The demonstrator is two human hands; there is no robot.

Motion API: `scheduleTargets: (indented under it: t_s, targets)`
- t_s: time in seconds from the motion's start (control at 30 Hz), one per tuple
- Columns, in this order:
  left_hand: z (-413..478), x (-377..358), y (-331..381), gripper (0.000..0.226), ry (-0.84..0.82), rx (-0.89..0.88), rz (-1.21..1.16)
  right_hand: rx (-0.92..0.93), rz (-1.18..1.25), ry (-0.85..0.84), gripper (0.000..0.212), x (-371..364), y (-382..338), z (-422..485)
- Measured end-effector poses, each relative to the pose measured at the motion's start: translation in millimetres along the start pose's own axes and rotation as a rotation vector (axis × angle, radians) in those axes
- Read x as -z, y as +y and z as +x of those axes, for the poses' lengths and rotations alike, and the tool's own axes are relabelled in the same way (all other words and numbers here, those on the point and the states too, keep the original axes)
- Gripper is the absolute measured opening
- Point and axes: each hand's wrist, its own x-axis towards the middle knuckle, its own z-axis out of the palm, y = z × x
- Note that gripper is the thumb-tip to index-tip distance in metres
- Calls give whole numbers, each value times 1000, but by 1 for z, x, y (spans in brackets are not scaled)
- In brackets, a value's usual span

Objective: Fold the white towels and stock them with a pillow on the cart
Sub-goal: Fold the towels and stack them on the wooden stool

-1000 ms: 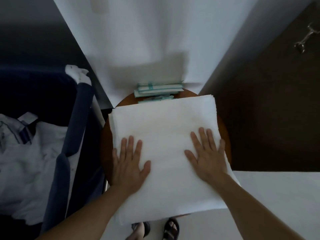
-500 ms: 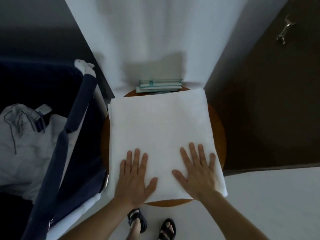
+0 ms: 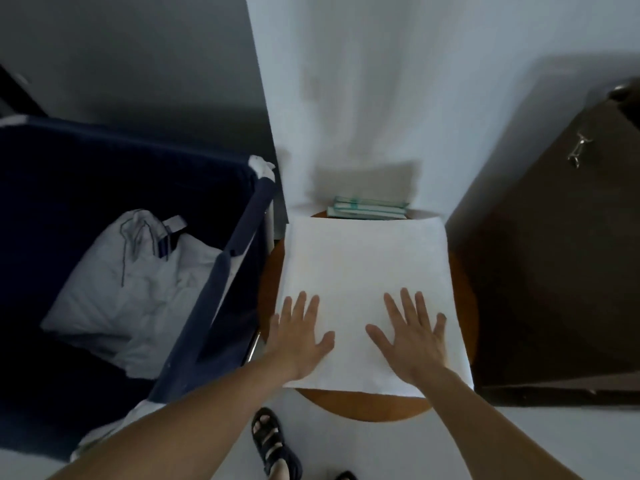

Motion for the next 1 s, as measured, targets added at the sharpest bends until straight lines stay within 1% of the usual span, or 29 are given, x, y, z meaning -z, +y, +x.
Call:
scheduleTargets:
  t_s: [0.1,0.2,0.27,0.37,0.47,0.57,0.67,0.77,0.83,0.93,1.0]
  targets:
    - [-18,51,-20,74,158,53,-23,105,24,71,84,42,-48,-2]
    - [-34,105,-50,74,313,82,-106,207,34,133,93,79,-102,-2]
    - [-44,135,-78,74,426,99,-128,277,36,165,94,100,-140,-3]
    - [-54,164,-136,73,478,164,-162,380,50,193,84,125,-199,1]
    - [-60,178,-210,72,477,246,-224,462,49,186,74,136,-261,17]
    - [-55,180,-289,76,421,312,-244,515,31,135,73,135,-326,43]
    - [-35,180,-362,79,352,339,-267,514,22,43,75,117,-398,77]
    - [-8,172,-426,77,288,335,-281,463,67,-108,78,77,-463,115]
    - [12,161,-460,77,242,342,-273,396,124,-219,79,45,-491,139]
    - [50,139,-497,78,143,332,-243,271,191,-341,81,-4,-511,174]
    - [77,117,-513,77,86,313,-260,203,185,-396,82,-38,-514,199]
